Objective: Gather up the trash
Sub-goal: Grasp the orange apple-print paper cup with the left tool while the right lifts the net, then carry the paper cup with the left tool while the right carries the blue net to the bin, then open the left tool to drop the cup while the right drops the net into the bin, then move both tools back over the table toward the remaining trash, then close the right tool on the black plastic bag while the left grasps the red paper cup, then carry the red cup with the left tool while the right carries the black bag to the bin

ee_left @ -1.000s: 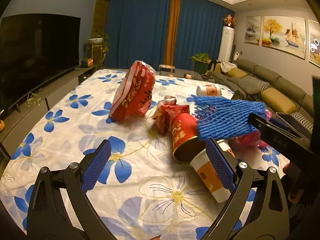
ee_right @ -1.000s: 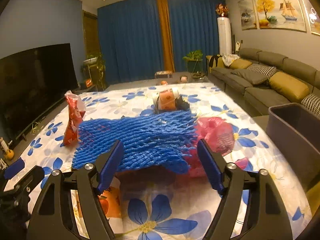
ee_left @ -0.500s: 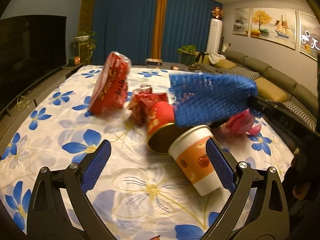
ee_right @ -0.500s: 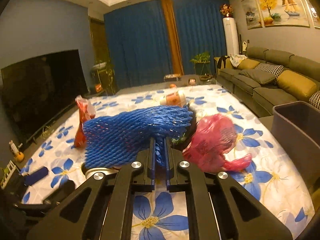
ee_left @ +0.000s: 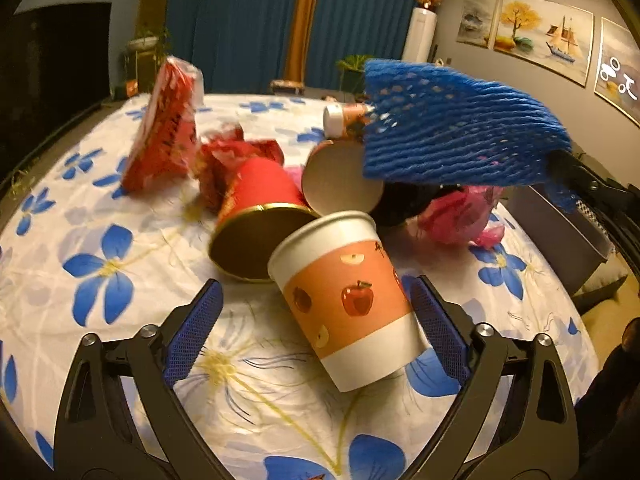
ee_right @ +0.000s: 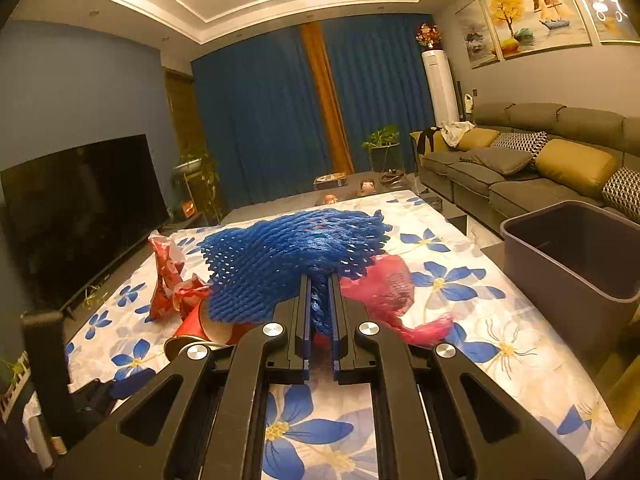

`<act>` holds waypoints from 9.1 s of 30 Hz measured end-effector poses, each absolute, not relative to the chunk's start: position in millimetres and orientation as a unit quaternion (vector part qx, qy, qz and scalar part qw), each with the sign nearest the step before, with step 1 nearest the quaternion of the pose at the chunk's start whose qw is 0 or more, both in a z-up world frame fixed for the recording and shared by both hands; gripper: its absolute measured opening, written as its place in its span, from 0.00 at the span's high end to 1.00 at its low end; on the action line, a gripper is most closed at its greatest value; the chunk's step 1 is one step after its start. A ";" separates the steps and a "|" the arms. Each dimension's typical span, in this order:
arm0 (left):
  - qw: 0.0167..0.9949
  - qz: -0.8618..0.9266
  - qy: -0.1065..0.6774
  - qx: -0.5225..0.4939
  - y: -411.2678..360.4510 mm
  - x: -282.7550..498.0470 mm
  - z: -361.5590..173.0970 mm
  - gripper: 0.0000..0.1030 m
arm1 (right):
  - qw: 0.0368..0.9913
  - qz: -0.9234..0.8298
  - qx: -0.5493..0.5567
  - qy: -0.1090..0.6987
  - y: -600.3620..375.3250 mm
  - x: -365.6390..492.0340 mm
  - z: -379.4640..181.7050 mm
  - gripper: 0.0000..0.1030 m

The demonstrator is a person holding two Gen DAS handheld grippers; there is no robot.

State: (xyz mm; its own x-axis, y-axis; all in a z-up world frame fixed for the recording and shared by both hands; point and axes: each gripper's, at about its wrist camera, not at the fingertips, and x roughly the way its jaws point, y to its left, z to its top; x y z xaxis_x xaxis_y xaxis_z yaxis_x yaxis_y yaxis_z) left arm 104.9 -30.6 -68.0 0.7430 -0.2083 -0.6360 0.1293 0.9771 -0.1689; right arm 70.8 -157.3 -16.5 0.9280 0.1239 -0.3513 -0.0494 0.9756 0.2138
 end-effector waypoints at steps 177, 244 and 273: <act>0.953 -0.015 0.293 -0.081 54.9 115.1 -44.9 0.14 | 0.967 0.050 0.044 0.245 -93.3 118.8 -38.5 0.47; 0.958 -0.064 0.276 -0.054 36.8 107.0 -14.6 0.98 | 0.982 0.059 0.083 0.159 -150.7 76.0 21.2 0.99; 0.959 -0.135 0.247 -0.022 -44.2 113.5 17.2 0.98 | 0.985 0.035 0.103 0.133 -195.7 56.0 42.7 0.99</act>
State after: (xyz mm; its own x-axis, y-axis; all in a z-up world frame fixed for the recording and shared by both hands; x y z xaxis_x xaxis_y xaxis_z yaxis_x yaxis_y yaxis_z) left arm 113.5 -44.2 17.2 0.8413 -0.2691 -0.4688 0.2471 0.9628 -0.1091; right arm 56.0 -195.7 42.7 0.9623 0.0970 -0.2542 -0.0424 0.9764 0.2120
